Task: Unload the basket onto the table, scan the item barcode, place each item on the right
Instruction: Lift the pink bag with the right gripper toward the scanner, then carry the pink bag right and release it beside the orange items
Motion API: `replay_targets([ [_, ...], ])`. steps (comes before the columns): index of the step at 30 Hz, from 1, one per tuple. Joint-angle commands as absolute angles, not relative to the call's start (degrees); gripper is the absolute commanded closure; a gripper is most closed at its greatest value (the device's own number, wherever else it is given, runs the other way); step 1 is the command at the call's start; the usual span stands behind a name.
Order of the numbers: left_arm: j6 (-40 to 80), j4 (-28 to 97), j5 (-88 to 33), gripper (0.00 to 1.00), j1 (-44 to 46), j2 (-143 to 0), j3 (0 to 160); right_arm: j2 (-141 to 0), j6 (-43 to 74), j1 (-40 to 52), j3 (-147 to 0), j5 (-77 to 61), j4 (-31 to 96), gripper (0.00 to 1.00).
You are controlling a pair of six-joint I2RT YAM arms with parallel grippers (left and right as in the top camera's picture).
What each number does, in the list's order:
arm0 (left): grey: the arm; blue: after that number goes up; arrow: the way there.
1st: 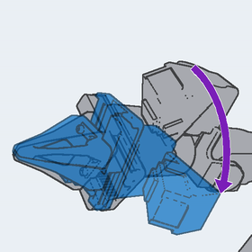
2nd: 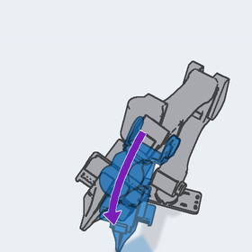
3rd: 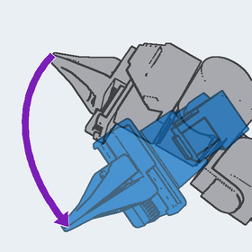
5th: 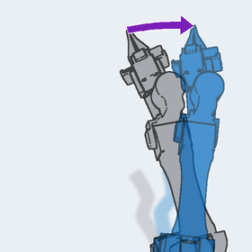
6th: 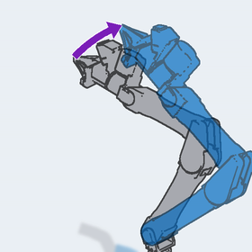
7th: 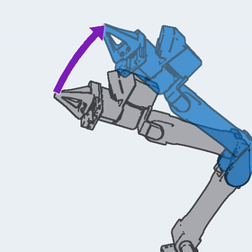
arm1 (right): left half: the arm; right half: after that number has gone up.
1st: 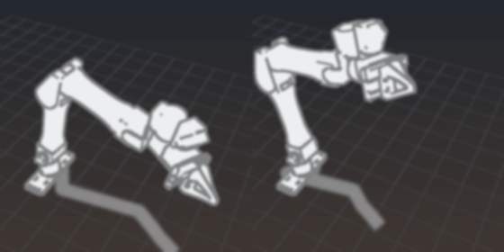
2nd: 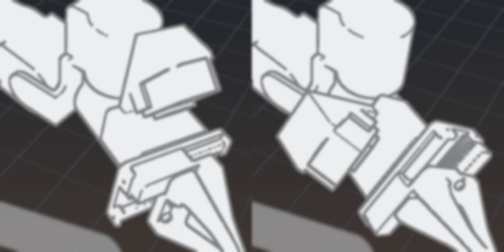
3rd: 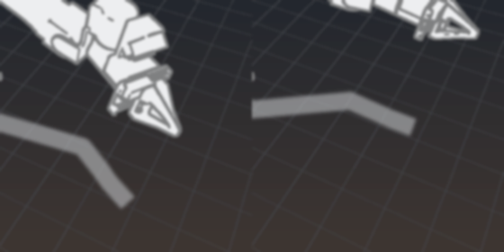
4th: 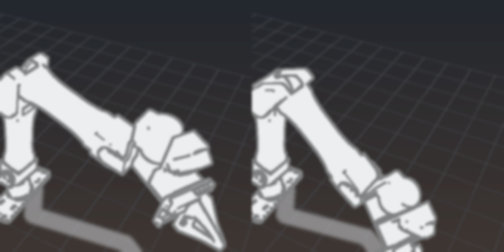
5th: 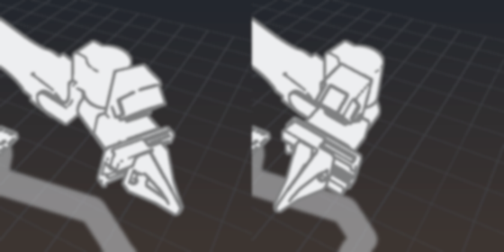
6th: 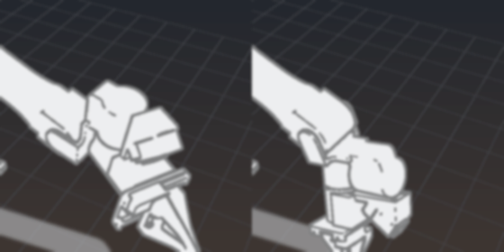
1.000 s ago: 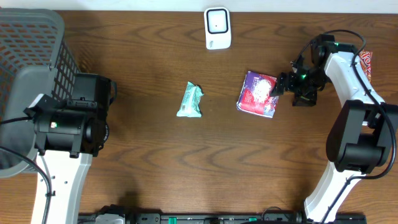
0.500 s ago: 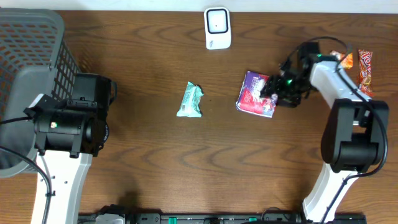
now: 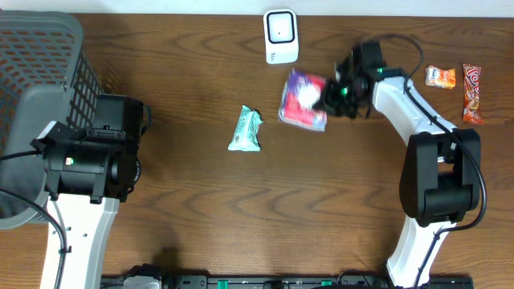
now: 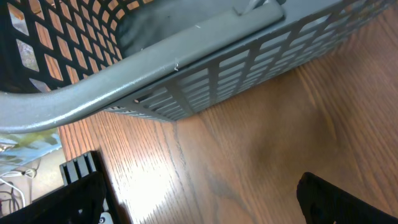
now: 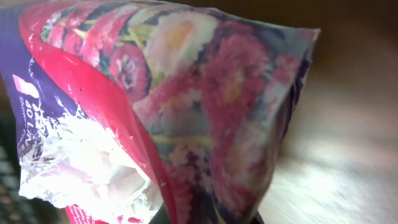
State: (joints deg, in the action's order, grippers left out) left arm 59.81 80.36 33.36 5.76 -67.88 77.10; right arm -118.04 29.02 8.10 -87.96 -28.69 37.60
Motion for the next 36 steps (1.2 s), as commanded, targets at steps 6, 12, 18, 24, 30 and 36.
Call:
replay_targets([
  [6, 60.1, 80.5, 34.8, 0.02, 5.5, -68.1, 76.8, -117.3, 42.5, 10.2, -97.1, -30.1, 22.6, 0.99],
  [12, 60.1, 80.5, 34.8, 0.02, 5.5, -68.1, 76.8, -118.8, 45.9, 13.3, -97.1, -19.3, 11.4, 0.99],
  [18, 60.1, 80.5, 34.8, 0.02, 5.5, -68.1, 76.8, -121.4, 45.9, 15.4, -97.1, -13.3, 6.1, 0.99],
  [24, 60.1, 80.5, 34.8, 0.02, 5.5, -68.1, 76.8, -120.8, 45.0, 13.6, -97.1, -12.8, 7.1, 0.99],
  [30, 60.1, 80.5, 34.8, 0.02, 5.5, -68.1, 76.8, -115.0, 40.8, 4.4, -97.1, -10.7, 17.4, 0.99],
  [36, 60.1, 80.5, 34.8, 0.02, 5.5, -68.1, 76.8, -113.4, 34.6, -7.7, -97.1, -5.7, 34.3, 0.99],
])
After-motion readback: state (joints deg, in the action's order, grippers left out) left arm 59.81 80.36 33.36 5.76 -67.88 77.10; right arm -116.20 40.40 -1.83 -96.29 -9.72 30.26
